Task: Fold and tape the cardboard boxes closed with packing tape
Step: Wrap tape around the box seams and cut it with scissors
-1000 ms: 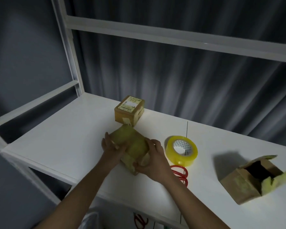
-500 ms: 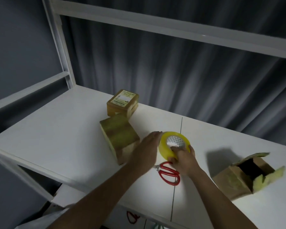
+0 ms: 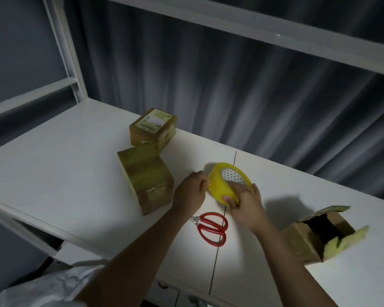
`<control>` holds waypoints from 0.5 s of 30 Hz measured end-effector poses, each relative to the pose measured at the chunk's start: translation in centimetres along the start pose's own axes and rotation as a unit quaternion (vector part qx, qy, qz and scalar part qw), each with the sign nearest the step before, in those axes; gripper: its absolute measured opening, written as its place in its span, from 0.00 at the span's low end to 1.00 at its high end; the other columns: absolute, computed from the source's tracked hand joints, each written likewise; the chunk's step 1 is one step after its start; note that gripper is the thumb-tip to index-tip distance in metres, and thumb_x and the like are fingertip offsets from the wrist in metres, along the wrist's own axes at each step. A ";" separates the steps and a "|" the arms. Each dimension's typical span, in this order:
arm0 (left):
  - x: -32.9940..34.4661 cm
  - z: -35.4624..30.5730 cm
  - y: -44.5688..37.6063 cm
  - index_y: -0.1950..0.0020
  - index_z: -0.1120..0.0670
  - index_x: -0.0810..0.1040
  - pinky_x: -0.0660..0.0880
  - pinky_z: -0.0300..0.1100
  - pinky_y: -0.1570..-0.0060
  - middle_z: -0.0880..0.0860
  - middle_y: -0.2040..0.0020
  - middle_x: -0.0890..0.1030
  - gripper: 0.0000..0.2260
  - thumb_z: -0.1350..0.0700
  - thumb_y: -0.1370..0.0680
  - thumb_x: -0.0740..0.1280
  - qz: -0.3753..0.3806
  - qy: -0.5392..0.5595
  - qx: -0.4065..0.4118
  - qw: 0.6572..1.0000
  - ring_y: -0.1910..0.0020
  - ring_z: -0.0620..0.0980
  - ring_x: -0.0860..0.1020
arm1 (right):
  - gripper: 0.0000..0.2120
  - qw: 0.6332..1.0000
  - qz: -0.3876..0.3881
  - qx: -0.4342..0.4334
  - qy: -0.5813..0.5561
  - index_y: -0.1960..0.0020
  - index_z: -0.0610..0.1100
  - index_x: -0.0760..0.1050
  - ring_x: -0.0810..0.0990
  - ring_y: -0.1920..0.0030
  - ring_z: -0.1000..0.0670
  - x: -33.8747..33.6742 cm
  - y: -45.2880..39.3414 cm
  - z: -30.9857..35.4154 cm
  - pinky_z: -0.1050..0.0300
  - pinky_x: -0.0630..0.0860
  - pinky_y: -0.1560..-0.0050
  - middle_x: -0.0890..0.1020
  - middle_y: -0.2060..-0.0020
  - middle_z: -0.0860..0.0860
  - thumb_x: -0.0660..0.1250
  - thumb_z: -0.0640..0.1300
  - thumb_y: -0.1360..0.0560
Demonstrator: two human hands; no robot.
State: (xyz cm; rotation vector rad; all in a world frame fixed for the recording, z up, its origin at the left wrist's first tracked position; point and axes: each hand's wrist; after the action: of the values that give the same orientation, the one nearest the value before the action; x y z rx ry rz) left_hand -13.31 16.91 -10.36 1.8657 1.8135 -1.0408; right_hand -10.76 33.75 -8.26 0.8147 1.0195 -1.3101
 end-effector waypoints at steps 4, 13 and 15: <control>-4.8 -3.0 0.8 0.56 0.56 0.70 0.64 0.40 0.64 0.53 0.59 0.74 0.08 0.55 0.19 0.57 -0.069 -0.042 0.074 0.994 0.62 0.50 0.73 | 0.22 0.991 -0.087 -0.033 -0.097 0.40 0.44 0.76 0.75 0.42 0.42 -2.1 -0.2 1.1 0.48 0.64 0.34 0.81 0.45 0.46 0.62 0.57 0.27; -14.6 -0.4 3.6 0.62 0.46 0.69 0.64 0.40 0.65 0.44 0.66 0.72 0.10 0.50 0.20 0.62 -0.117 0.025 -0.090 0.989 0.66 0.44 0.70 | 0.27 0.994 0.015 0.015 -0.107 0.67 0.46 0.68 0.74 0.67 0.51 -3.1 -5.1 7.9 0.56 0.66 0.68 0.74 0.71 0.53 0.64 0.71 0.33; -15.3 0.8 4.1 0.65 0.45 0.65 0.64 0.40 0.65 0.44 0.67 0.70 0.13 0.50 0.21 0.62 -0.132 0.013 -0.123 0.984 0.66 0.44 0.69 | 0.28 0.996 0.039 -0.002 -0.078 0.67 0.46 0.69 0.73 0.65 0.51 -3.2 -5.9 9.3 0.56 0.65 0.68 0.74 0.70 0.52 0.64 0.72 0.34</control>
State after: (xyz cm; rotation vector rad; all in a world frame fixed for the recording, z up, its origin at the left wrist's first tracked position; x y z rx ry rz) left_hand -8.29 4.93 -1.28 1.5324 2.1382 -0.8309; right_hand -15.25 25.70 -1.45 0.7300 0.8594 -1.2828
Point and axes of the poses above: each hand's wrist, its own y-axis away from the middle knuckle, its own x-axis out of the palm, z = x × y
